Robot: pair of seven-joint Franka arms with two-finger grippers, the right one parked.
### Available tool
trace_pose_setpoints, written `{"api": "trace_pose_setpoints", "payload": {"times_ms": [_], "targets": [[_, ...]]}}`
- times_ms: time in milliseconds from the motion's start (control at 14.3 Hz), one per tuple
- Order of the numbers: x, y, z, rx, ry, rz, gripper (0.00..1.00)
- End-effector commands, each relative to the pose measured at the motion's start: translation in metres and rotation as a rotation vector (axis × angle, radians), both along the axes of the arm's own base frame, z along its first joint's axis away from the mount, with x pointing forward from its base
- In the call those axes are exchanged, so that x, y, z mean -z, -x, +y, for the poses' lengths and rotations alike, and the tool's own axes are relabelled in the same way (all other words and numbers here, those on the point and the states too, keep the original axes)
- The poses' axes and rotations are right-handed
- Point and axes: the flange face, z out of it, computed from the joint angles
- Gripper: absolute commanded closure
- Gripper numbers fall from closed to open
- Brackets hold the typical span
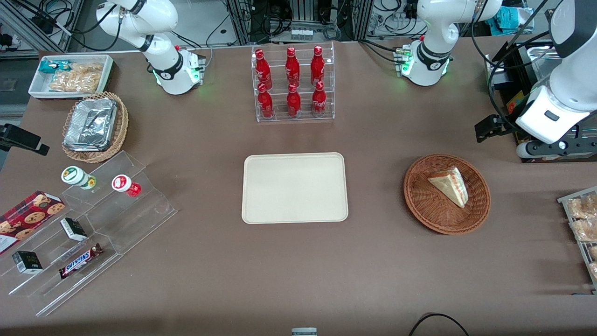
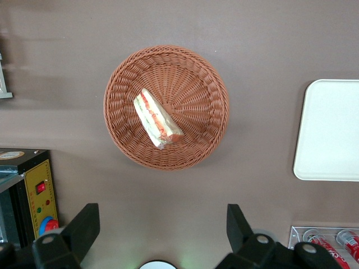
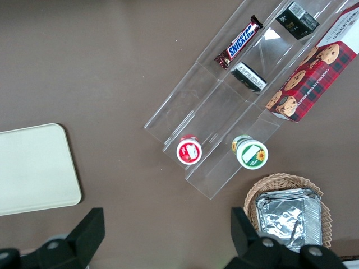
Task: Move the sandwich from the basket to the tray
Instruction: 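Move the left gripper down over the sandwich in the wicker basket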
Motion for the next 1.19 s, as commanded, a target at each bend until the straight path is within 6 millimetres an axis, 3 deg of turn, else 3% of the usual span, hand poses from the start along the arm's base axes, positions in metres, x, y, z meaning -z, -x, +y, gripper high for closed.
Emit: {"api": "trace_pose_setpoints", "payload": {"times_ms": [0, 140, 420, 700, 840, 980, 1120], "targets": [[-0.005, -0.002, -0.001, 0.025, -0.004, -0.006, 0.0], [0.005, -0.005, -0.002, 0.037, 0.015, 0.017, 0.0], [0.101, -0.011, 0.002, 0.03, -0.004, 0.109, 0.0], [0.2, 0.01, 0.01, 0.03, -0.012, 0.021, 0.0], [0.234, 0.02, 0.017, 0.001, -0.002, -0.025, 0.0], [0.252, 0.026, 0.03, -0.142, -0.004, -0.064, 0.0], [0.253, 0.026, 0.032, -0.388, -0.017, -0.067, 0.0]]}}
